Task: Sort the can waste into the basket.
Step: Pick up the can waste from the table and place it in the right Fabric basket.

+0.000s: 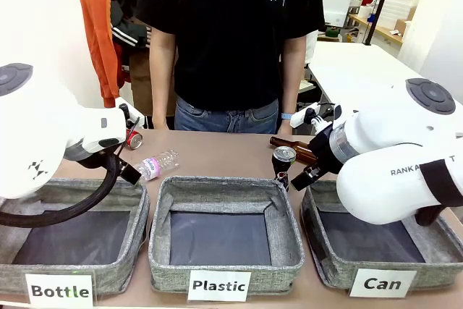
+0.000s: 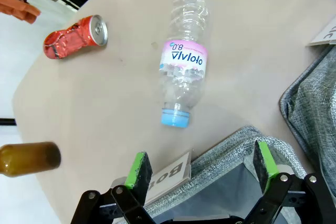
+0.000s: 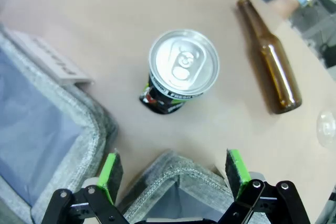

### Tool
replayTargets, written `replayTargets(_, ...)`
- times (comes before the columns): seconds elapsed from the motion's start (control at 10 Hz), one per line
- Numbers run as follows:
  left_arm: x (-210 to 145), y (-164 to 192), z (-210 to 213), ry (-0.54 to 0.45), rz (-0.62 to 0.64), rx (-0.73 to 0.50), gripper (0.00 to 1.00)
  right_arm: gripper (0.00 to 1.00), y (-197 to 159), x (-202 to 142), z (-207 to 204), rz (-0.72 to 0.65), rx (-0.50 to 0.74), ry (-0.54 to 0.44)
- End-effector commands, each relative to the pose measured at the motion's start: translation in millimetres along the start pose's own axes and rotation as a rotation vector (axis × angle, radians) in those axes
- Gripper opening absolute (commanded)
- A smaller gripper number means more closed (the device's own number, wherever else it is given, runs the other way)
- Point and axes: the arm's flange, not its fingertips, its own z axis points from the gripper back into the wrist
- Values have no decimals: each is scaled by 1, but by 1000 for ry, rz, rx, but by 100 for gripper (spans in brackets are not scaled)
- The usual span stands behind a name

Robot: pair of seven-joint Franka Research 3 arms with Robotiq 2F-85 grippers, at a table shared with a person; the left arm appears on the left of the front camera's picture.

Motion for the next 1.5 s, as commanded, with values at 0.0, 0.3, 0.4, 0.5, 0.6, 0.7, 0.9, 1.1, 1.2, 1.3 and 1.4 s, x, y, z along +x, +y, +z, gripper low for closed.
replayTargets(0.0,0,0,0,0,0,0,100,100,0,0,0,-1,0,0)
replayTargets(0.3,0,0,0,0,0,0,100,100,0,0,0,-1,0,0)
replayTargets(0.4,0,0,0,0,0,0,100,100,0,0,0,-1,0,0)
replayTargets(0.5,0,0,0,0,0,0,100,100,0,0,0,-1,0,0)
replayTargets(0.6,0,0,0,0,0,0,100,100,0,0,0,-1,0,0)
replayTargets(0.7,0,0,0,0,0,0,100,100,0,0,0,-1,0,0)
replayTargets(0.9,0,0,0,0,0,0,100,100,0,0,0,-1,0,0)
replayTargets(1.1,0,0,0,0,0,0,100,100,-1,2,7,-24,42,5)
replayTargets(1.2,0,1,16,23,0,-67,100,100,-4,5,22,-40,105,18)
replayTargets(1.3,-2,1,43,62,-7,-132,100,100,-9,6,48,-51,192,42)
replayTargets(1.4,-7,-2,76,90,-34,-207,100,100,-17,4,80,-89,249,113)
